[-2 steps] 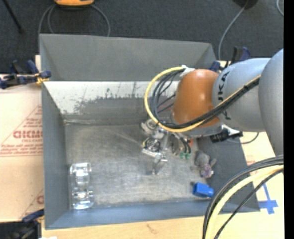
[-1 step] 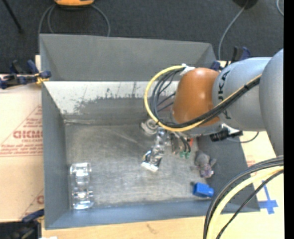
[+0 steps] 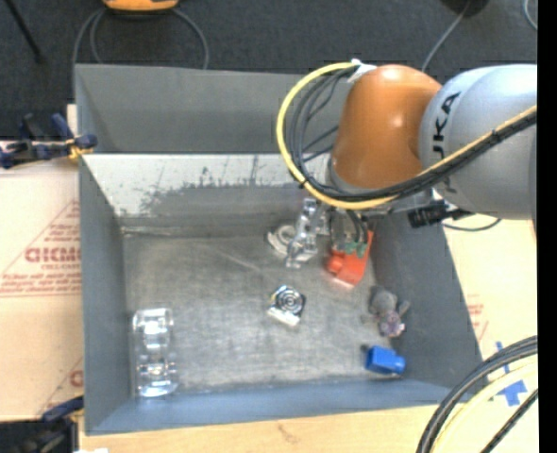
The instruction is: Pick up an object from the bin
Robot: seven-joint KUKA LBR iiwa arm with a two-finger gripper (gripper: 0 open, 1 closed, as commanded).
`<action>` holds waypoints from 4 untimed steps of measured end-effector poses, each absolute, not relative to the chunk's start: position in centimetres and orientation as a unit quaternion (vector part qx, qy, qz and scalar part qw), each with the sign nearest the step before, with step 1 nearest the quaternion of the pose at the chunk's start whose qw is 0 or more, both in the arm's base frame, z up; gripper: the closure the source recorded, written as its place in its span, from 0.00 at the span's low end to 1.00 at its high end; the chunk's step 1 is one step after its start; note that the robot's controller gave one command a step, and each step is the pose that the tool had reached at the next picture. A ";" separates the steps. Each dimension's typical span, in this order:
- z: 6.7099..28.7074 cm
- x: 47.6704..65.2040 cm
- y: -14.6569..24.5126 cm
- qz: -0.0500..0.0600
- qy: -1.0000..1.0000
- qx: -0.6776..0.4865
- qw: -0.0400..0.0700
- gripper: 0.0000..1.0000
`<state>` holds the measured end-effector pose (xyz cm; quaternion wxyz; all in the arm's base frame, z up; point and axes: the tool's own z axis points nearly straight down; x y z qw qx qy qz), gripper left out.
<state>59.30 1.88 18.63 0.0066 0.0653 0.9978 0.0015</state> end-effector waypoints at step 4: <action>8.2 58.1 -0.7 0.000 0.993 0.118 0.004 1.00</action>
Offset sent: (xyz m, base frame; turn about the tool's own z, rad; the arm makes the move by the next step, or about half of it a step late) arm -0.0175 -0.0317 -0.0343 0.2052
